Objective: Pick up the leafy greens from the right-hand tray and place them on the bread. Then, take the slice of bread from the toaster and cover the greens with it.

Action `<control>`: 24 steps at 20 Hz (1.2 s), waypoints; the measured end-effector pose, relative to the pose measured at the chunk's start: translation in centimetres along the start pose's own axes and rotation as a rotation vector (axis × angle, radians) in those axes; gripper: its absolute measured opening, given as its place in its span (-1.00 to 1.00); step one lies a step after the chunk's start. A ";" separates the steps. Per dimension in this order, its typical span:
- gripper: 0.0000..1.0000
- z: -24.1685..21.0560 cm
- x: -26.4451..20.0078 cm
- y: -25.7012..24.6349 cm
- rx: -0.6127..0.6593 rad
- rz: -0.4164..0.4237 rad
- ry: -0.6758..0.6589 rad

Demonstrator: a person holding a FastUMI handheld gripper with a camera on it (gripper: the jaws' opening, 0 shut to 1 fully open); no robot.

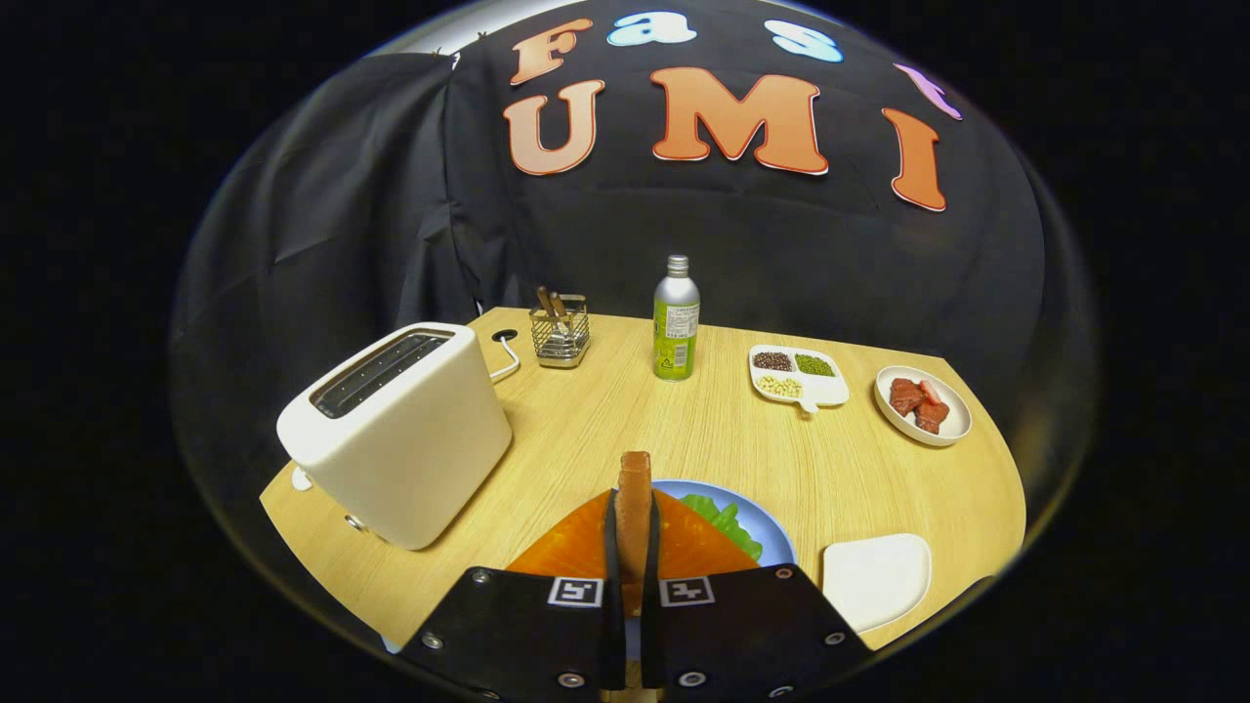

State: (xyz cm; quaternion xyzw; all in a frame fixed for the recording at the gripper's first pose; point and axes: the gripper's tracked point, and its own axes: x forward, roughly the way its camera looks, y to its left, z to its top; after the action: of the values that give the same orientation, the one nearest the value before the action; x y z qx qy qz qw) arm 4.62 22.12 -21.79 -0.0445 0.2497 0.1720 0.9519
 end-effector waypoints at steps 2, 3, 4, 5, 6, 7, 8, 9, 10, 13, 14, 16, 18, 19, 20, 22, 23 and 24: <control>-0.82 -0.4 0.0 -1.6 -0.004 -0.021 0.005; -0.81 -0.7 0.1 -2.3 0.007 -0.030 0.013; -0.81 -1.2 0.1 -3.0 0.020 -0.033 0.023; -0.78 -1.5 0.2 -3.7 0.031 -0.039 0.031; -0.75 -1.9 0.3 -4.4 0.037 -0.047 0.035; -0.75 -2.2 0.5 -4.8 0.042 -0.048 0.043; -0.75 -2.7 0.8 -5.3 0.045 -0.049 0.054; -0.69 -3.0 0.9 -6.0 0.049 -0.051 0.060; -0.61 -3.4 1.1 -6.4 0.058 -0.045 0.071; -0.42 -4.6 1.8 -7.8 0.065 -0.057 0.114; -0.27 -5.1 2.0 -8.2 0.054 -0.064 0.129; 0.08 -5.5 1.6 -8.9 0.054 -0.077 0.149; 0.49 -5.0 0.7 -9.5 0.059 -0.091 0.138; 0.64 -4.5 0.1 -10.0 0.056 -0.103 0.131; 0.78 -4.1 -0.5 -10.6 0.051 -0.114 0.127; 0.95 -2.7 -2.2 -11.8 0.047 -0.137 0.108; 0.96 -1.7 -3.1 -12.4 0.054 -0.149 0.092; 0.96 -0.6 -3.9 -13.0 0.065 -0.161 0.071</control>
State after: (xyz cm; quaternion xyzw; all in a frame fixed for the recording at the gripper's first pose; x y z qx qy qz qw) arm 5.67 8.65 -20.43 -0.0398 0.2844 0.0853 0.9541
